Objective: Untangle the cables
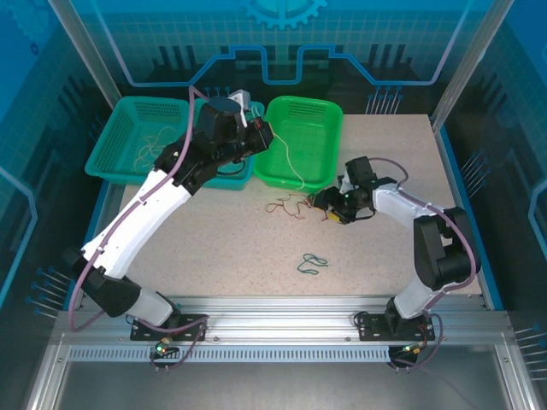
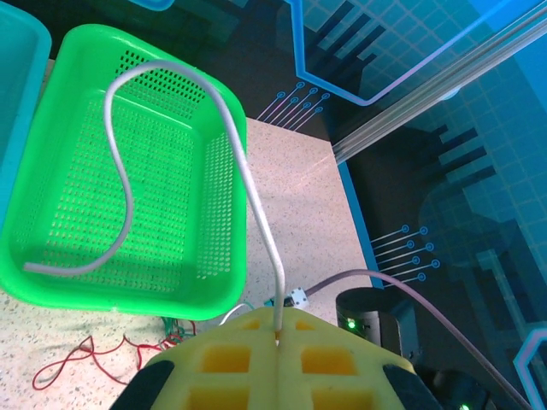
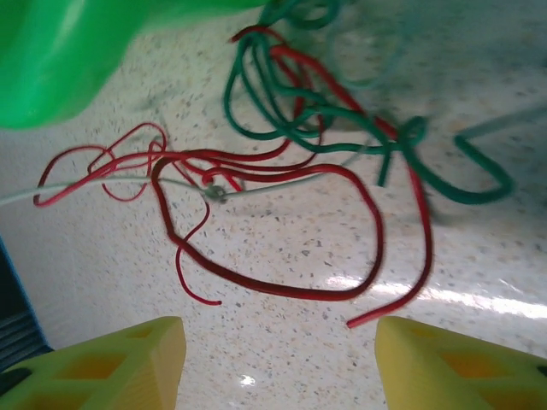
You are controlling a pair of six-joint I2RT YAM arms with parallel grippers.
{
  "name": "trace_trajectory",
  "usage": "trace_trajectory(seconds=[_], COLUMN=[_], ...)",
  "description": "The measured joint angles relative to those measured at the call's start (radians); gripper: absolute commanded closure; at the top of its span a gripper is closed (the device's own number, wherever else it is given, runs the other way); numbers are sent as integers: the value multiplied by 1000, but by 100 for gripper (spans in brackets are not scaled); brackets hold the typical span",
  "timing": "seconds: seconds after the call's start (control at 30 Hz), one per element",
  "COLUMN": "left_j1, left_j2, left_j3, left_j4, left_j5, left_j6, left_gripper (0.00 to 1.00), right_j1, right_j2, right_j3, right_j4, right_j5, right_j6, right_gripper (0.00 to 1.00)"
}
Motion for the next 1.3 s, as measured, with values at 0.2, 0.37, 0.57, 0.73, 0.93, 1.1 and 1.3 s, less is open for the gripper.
trace_trajectory(seconds=[0.2,0.37,0.57,0.73,0.93,1.1,1.3], left_j1=[0,0,0,2,37,143,245], left_j2=[-53,-62,-77,-120,-197,-296,-403], left_j3=[-50,-58,-86,-121,-168,-190,-193], left_j4=[8,13,13,11,-31,-72,-113], left_j5=[0,0,-3,-23,-80,-119,-128], left_j6=[0,1,5,5,-3,-8,-23], left_gripper=[100,100,100,100,100,100,100], right_j1=[51,74,98,99,94,43,-107], right_j2=[0,42,169,211,192,98,44], right_j3=[61,153,233,242,225,112,-8], right_j4=[-34,-70,-86,-127,-147,-161,-174], right_j5=[171,266,243,242,290,321,335], right_j6=[-175,-310,-358,-350,-337,-309,-262], right_gripper=[40,41,54,82,97,100,100])
